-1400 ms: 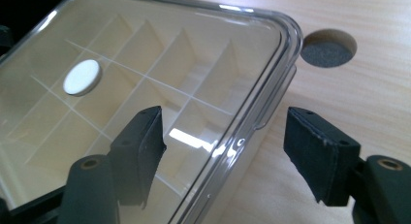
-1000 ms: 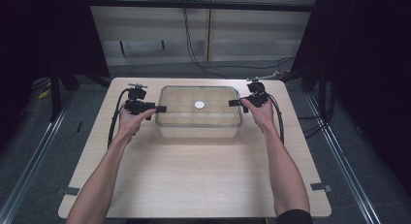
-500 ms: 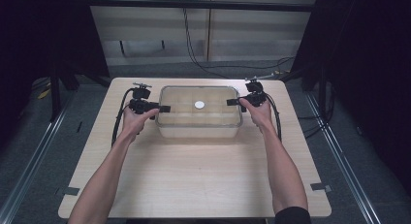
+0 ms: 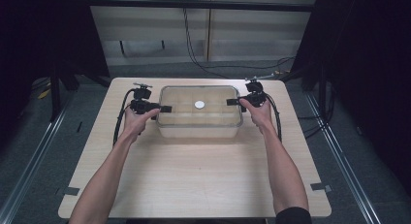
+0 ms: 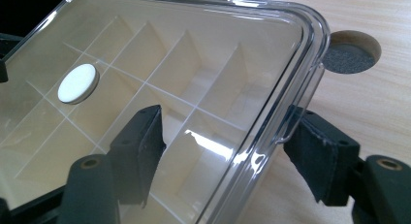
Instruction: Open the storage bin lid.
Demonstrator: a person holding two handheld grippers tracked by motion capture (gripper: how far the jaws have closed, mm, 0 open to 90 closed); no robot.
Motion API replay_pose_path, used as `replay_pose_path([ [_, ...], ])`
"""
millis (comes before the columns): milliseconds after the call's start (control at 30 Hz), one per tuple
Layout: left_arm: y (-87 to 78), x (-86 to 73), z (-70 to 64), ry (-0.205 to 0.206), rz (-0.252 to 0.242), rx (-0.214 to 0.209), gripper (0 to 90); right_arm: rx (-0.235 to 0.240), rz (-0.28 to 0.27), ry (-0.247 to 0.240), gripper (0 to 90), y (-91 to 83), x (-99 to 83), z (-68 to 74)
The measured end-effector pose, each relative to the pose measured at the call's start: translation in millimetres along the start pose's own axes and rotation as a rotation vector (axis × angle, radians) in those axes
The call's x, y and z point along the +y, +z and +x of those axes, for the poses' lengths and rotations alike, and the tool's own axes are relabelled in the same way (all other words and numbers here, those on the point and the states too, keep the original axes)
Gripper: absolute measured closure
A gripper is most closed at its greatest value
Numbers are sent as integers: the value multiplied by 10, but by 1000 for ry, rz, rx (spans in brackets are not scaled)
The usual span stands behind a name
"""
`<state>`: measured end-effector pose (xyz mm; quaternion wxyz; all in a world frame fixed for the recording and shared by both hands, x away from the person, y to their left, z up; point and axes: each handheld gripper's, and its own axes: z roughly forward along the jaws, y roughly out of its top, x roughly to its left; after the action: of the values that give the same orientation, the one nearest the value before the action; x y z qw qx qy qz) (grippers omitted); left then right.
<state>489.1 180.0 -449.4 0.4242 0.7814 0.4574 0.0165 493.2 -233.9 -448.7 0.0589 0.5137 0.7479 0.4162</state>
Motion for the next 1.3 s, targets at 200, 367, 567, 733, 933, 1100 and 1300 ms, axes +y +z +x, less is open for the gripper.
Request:
replay_pose_path([
  [200, -10, -25, 24, -14, -29, -10, 331, -8, -8, -15, 320, -22, 8, 16],
  [367, -12, -22, 9, -12, -28, 3, 325, -17, -13, -21, 341, -43, 15, 31],
  [567, -22, -24, 19, -19, -29, -5, 327, -20, -28, -21, 355, -79, 28, 59],
  [733, -43, -28, 28, -15, -43, 1, 332, 0, -46, -14, 376, -120, 38, 58],
  [933, -85, -5, 12, -4, -60, 6, 370, -14, -44, -17, 377, -98, 29, 71],
  [1100, -121, 5, 19, 1, -70, -3, 418, -13, -52, -19, 389, -111, 35, 82],
  [1300, -168, 17, -2, 6, -91, -1, 454, 9, -68, -1, 433, -154, 27, 68],
])
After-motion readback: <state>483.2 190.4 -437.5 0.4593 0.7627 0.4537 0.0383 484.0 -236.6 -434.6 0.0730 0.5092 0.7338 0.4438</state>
